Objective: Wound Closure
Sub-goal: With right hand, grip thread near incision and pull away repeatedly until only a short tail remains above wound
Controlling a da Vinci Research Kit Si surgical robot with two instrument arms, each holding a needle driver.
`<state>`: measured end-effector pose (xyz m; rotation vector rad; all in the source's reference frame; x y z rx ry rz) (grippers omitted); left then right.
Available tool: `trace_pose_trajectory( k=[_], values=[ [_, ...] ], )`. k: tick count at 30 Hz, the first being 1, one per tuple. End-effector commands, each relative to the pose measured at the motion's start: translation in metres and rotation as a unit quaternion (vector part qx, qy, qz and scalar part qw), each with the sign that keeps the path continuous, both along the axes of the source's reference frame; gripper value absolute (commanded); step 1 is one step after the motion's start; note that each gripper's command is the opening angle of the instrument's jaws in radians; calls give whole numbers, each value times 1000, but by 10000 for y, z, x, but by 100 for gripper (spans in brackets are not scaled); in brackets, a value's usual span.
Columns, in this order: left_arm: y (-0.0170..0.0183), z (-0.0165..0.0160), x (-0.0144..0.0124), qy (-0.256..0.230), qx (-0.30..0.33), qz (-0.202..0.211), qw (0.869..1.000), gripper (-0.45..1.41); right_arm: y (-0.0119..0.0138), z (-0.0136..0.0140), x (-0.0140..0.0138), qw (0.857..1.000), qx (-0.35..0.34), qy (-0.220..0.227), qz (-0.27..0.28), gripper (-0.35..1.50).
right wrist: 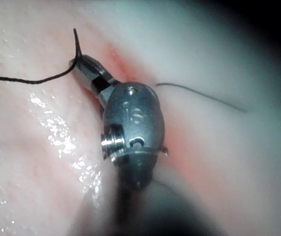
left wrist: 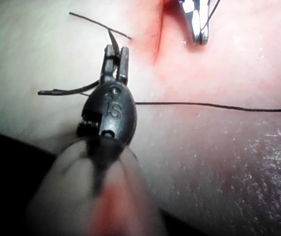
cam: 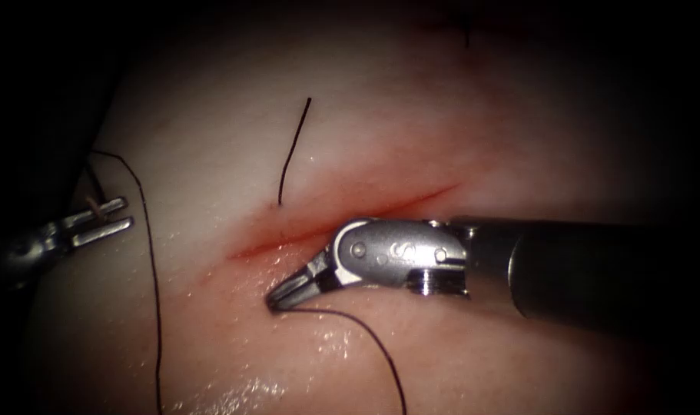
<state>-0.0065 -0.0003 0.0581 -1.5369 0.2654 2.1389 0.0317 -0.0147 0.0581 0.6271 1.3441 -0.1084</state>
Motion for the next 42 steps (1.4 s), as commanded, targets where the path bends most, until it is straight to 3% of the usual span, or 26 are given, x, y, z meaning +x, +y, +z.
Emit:
trace_pose_trajectory(
  k=[1,10,19,22,23,25,33,35,36,37,39,42],
  values=[
    [1,6,-5,0,0,1,1000,-45,-10,-3,1,1000,0,8,-10,-35],
    [2,7,-9,-5,1,1,1000,-45,-43,-41,-10,999,-1,28,-35,-35],
    [-1,6,-10,-3,1,3,1000,-45,-49,-50,-10,999,0,33,-41,-35],
    [-2,6,-10,-4,0,4,1000,-45,-47,-52,-17,1000,6,16,-26,96],
    [-2,6,-10,-4,0,4,1000,-45,-42,-53,-22,1000,3,2,-7,118],
    [-2,6,-10,-4,0,4,1000,-45,-30,-54,-36,1000,1,-11,13,130],
    [-2,7,-10,-6,2,3,1000,-45,54,-54,-113,991,24,-83,105,126],
    [-2,8,-11,-7,1,4,1000,-45,71,-52,-119,982,66,-101,147,123],
    [-3,9,-13,-9,3,3,1000,-45,84,-47,-118,962,140,-129,198,121],
    [-3,9,-13,-9,3,3,1000,-45,84,-47,-118,962,140,-129,198,121],
    [-3,10,-15,-10,2,3,1000,-45,91,-40,-115,929,227,-158,245,113],
    [-5,11,-17,-10,1,4,1000,-45,96,-29,-103,888,305,-194,283,113]
  ],
)
